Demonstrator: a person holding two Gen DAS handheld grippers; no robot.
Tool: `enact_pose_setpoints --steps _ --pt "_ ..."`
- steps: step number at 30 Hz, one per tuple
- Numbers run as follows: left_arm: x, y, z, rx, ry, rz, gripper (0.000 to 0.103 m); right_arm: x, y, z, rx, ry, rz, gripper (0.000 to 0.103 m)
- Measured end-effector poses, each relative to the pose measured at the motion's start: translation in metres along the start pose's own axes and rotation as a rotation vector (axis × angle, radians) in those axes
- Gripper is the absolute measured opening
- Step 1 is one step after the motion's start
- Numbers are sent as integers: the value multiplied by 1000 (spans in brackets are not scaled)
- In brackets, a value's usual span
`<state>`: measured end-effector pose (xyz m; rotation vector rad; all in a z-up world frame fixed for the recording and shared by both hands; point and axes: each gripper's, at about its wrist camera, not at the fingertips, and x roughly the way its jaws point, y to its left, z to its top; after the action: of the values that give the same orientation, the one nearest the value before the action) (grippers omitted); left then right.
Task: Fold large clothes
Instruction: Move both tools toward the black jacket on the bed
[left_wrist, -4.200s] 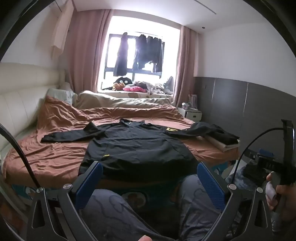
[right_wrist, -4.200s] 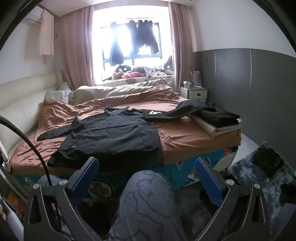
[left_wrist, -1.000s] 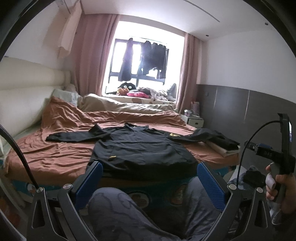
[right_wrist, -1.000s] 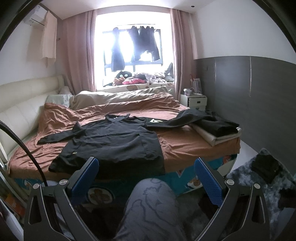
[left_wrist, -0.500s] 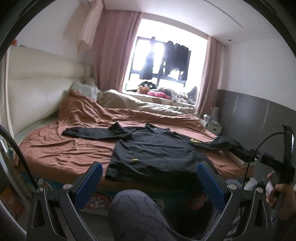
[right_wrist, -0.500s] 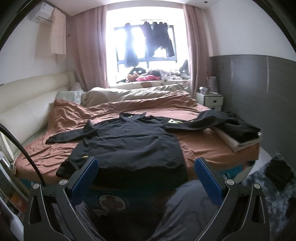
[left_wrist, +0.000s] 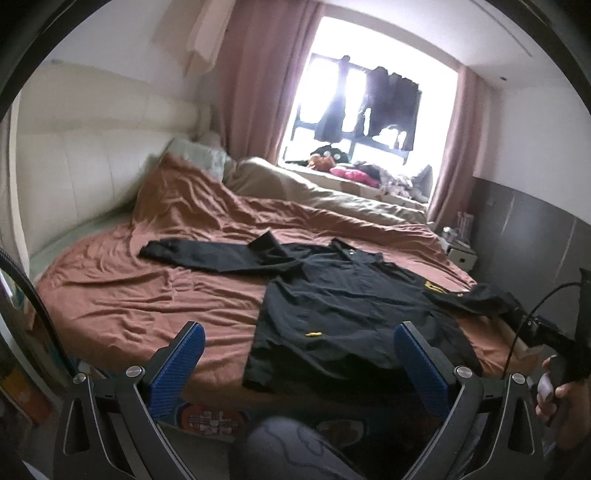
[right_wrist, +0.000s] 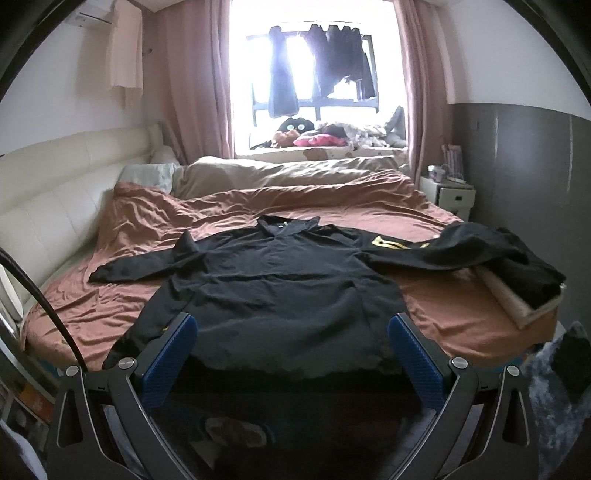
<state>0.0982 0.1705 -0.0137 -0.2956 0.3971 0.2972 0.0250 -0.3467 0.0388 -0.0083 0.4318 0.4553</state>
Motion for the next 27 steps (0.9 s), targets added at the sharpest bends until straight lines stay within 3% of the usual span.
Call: enact_pose_setpoints --steps 12,19,25,27 --pt "119 40 27 -10 111 81 102 109 23 46 -49 67 36 103" --pt "183 89 39 -104 171 133 101 176 32 64 -49 145 106 103" --pt "223 145 51 -209 198 199 86 219 31 79 -55 205 144 103" --pt "233 164 56 -251 199 215 79 232 30 86 -56 218 158 98"
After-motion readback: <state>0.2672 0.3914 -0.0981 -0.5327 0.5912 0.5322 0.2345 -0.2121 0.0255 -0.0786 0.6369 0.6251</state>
